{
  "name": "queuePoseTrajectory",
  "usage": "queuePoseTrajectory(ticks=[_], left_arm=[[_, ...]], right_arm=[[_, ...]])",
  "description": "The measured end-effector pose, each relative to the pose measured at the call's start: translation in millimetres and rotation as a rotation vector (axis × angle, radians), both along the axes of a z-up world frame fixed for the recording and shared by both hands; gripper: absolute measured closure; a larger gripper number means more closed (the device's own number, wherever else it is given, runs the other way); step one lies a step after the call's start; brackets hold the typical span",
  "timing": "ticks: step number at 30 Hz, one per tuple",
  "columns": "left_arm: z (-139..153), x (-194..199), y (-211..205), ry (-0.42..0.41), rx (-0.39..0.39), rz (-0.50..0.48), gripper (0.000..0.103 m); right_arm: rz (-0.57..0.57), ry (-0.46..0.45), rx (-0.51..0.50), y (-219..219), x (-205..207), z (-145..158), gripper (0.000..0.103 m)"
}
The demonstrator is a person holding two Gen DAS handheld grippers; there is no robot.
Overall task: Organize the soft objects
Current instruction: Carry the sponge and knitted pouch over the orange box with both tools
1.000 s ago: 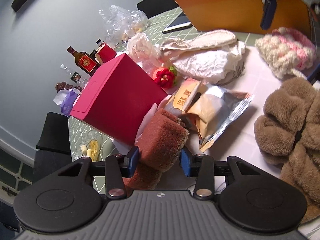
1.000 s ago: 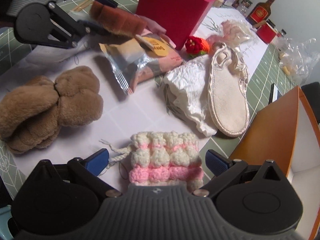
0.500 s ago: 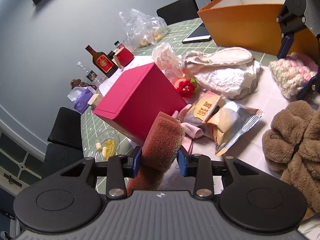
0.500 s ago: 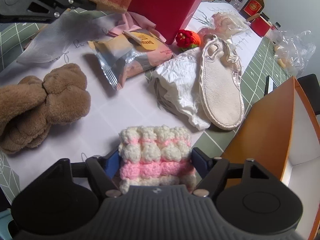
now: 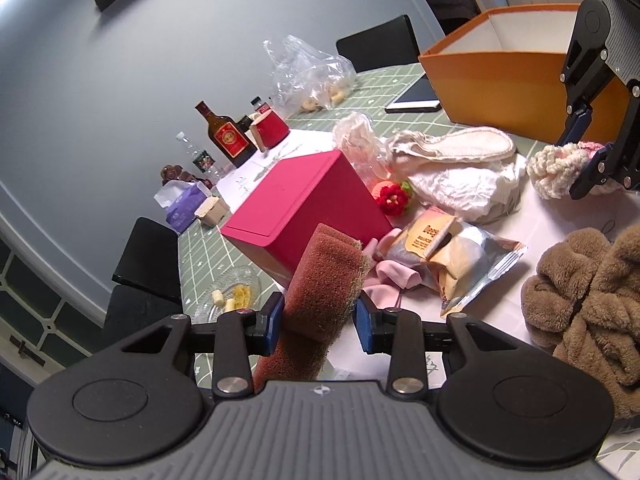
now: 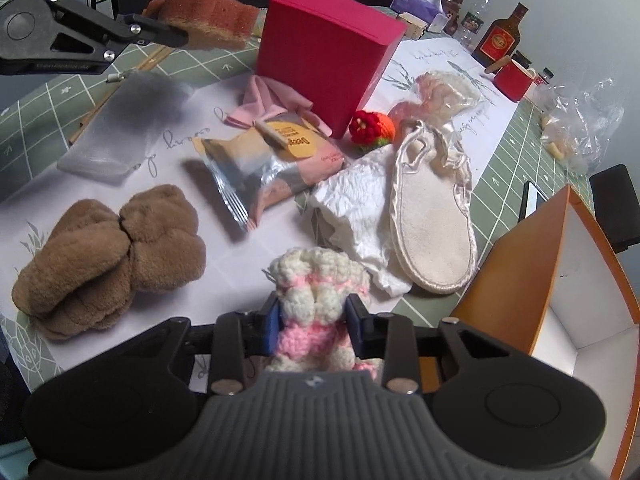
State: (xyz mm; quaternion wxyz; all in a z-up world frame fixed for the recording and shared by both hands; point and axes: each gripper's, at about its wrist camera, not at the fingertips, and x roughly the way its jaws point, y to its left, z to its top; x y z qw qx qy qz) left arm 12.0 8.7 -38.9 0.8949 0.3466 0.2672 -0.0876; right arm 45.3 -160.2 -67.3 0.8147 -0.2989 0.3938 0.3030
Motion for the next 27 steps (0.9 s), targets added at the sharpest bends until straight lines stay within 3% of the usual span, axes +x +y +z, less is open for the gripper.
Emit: queuePoseTrajectory(ticks=[12, 27], left_arm=[[24, -5, 3, -0.052, -0.054, 0.018, 0.061], [54, -6, -32, -0.118, -0.115, -0.033, 0.061]], right_arm=[[-0.010, -0.028, 0.067, -9, -4, 23, 0.071], [-0.013, -0.086, 0.175, -24, -16, 64, 0.071]])
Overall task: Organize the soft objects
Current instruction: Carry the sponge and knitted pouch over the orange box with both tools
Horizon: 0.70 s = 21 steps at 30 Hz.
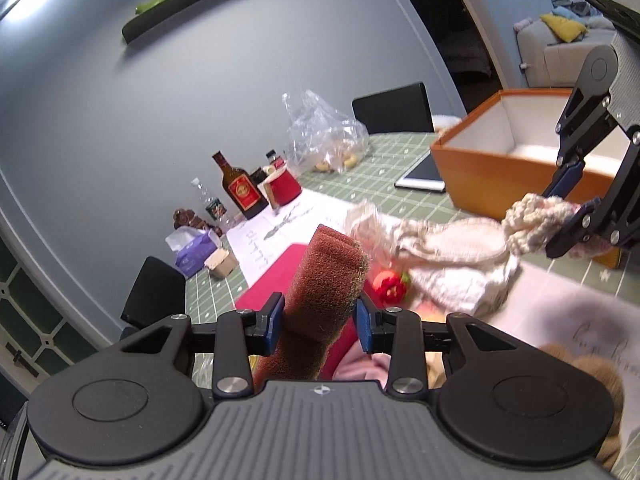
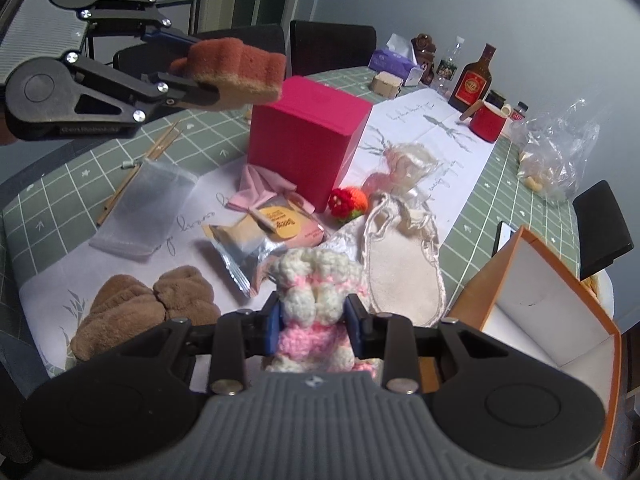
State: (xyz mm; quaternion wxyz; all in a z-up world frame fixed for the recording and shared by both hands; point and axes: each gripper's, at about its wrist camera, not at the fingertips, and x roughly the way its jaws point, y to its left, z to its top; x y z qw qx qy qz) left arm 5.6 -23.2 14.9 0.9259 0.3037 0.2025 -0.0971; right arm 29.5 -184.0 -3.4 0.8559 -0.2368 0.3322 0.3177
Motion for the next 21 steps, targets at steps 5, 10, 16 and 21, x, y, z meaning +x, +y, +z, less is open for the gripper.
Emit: queuePoseTrajectory(ticks=[5, 10, 16, 21], left_arm=[[10, 4, -18, -0.040, -0.016, -0.024, 0.061], [26, 11, -40, -0.076, -0.038, -0.060, 0.061], [43, 14, -90, -0.105, -0.035, -0.185, 0.061], [43, 15, -143, -0.112, 0.010, -0.312, 0.061]], right_arm=[[-0.024, -0.032, 0.019, -12, 1, 13, 0.071], [-0.080, -0.075, 0.058, -39, 2, 34, 0.071], [-0.190, -0.123, 0.141, -90, 2, 62, 0.071], [-0.319, -0.137, 0.169, -140, 7, 68, 0.071]])
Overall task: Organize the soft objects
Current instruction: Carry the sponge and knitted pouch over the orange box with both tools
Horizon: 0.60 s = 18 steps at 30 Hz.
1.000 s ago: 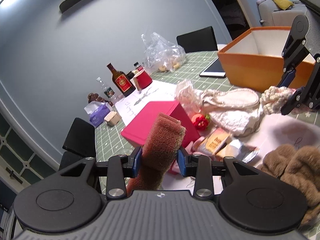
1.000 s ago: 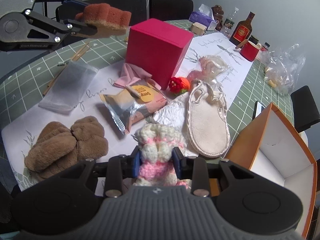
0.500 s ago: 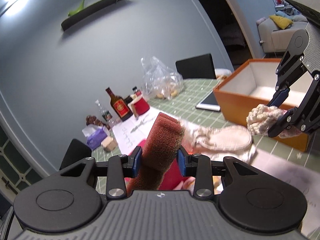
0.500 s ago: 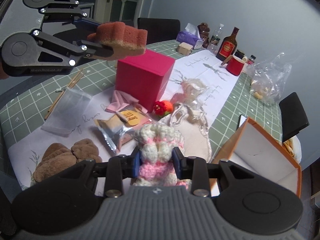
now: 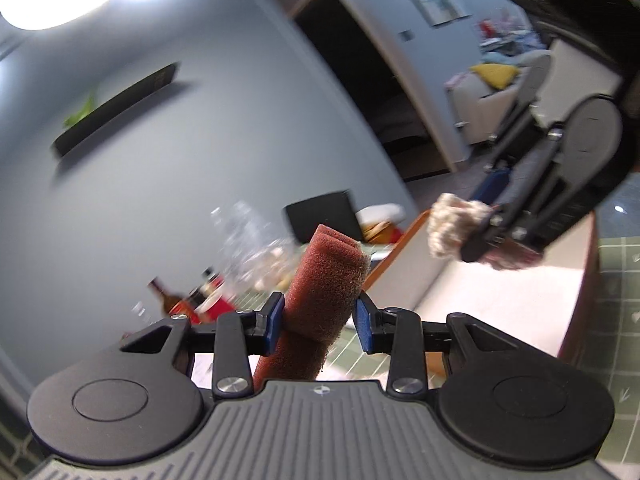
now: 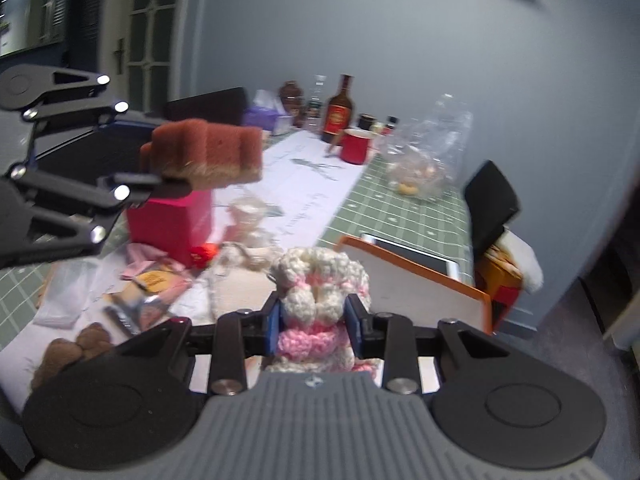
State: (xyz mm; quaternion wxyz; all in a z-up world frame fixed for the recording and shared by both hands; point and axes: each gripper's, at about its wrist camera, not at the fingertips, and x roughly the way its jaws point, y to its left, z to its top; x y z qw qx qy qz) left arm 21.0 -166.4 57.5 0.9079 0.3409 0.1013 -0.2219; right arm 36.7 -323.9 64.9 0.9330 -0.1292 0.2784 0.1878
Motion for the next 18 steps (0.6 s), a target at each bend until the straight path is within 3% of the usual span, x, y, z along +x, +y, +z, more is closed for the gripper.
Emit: queuePoseTrajectory(ticks=[4, 9, 18], left_arm=[[-12, 10, -39, 0.036, 0.025, -0.076, 0.061], [-30, 30, -77, 0.137, 0.021, -0.133, 0.061], [-57, 62, -101, 0.291, 0.085, -0.165, 0.061]], right_arm=[[-0.087, 0.035, 0.021, -38, 8, -9, 0.071], [-0.151, 0.091, 0.033, -69, 16, -24, 0.071], [-0.175, 0.159, 0.033, -87, 24, -46, 0.071]])
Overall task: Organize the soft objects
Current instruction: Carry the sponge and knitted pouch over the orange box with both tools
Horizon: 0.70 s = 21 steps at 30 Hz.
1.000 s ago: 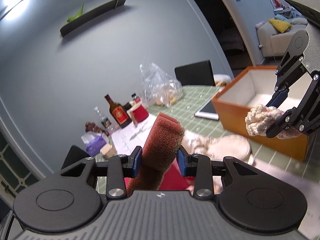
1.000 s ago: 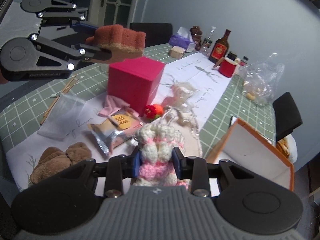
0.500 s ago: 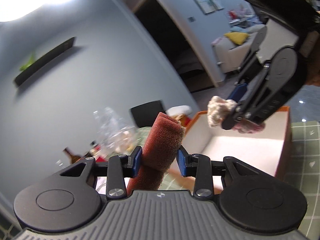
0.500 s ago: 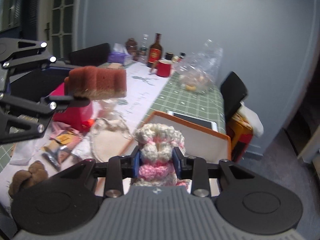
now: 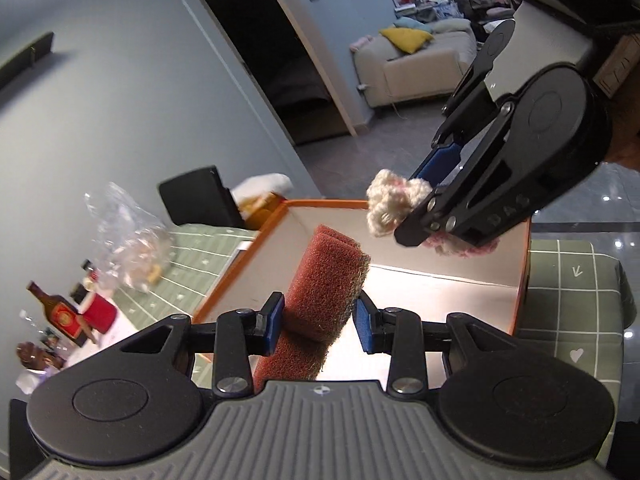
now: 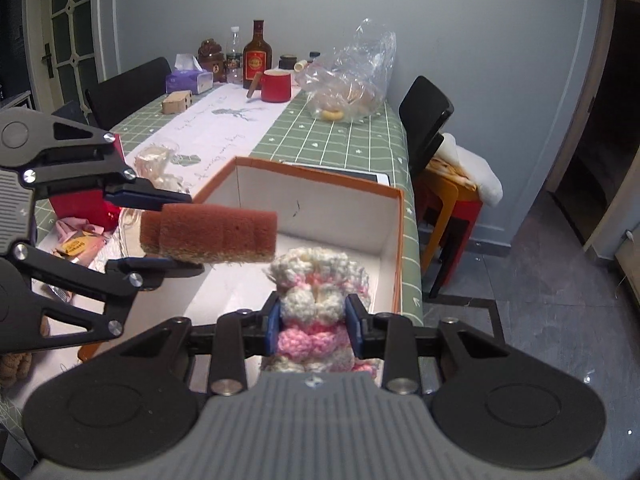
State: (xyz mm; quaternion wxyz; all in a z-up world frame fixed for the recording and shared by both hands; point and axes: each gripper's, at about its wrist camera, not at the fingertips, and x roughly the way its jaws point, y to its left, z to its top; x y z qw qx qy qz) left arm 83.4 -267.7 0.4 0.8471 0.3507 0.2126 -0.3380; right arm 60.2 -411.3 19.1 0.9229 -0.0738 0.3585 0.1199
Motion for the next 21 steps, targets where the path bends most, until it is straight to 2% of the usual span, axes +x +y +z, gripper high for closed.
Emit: queuePoseTrajectory(ticks=[4, 8, 14, 19, 21], left_arm=[[-15, 8, -14, 0.068, 0.063, -0.026, 0.061], [-37, 14, -17, 0.098, 0.141, 0.016, 0.061], [-56, 20, -20, 0.158, 0.186, 0.024, 0.061], [-56, 18, -21, 0.193, 0.199, 0.028, 0.061], [-55, 16, -21, 0.211, 0.201, 0.025, 0.061]], right_arm=[[0.020, 0.047, -0.018, 4, 6, -11, 0.071], [0.045, 0.116, -0.046, 10, 17, -30, 0.070], [0.059, 0.171, -0.067, 15, 26, -47, 0.070], [0.066, 0.237, -0.079, 15, 33, -62, 0.068], [0.071, 0.235, -0.106, 17, 34, -64, 0.068]])
